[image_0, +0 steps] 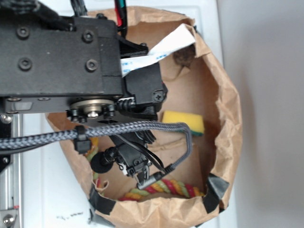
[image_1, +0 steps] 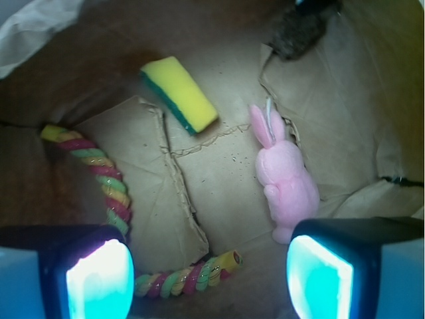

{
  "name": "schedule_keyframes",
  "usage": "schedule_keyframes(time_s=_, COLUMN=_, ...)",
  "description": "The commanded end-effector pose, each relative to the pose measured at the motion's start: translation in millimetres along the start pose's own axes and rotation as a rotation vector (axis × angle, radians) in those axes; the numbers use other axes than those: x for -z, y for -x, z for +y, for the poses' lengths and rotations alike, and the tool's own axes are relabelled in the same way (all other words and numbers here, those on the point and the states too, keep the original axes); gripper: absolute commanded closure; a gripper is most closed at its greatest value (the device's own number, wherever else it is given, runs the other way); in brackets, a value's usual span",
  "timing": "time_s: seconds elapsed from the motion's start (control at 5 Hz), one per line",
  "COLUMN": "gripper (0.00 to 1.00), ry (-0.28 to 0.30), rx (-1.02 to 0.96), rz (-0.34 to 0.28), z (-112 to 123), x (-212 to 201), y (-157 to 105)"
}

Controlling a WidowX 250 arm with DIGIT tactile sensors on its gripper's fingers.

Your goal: Grab the rock.

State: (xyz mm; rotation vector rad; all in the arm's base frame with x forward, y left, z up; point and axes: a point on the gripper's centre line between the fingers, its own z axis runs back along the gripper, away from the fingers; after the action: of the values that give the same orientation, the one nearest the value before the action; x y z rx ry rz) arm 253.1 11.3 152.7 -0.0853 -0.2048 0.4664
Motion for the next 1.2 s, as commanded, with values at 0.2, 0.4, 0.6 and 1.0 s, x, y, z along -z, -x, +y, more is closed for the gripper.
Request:
schedule_keyframes(time_s=0.2, gripper=0.0, ry=0.009, rx=-0.162, rz=-0.102, z=10.3, x=-13.0, y=-21.4)
schedule_keyframes(time_s=0.4, gripper=0.0, ry=0.027, rx=-0.21, rz=-0.124, z=20.9, x=-15.4, y=-34.5)
schedule_keyframes(time_s=0.6, gripper=0.0, ry=0.088, rx=-0.286, rz=-0.202, z=23.1, x=-9.0, y=-47.5)
schedule_keyframes(time_s=1.0, gripper=0.0, ry=0.047, rx=-0.252, rz=-0.267, z=29.1, x=21.9, y=-55.2)
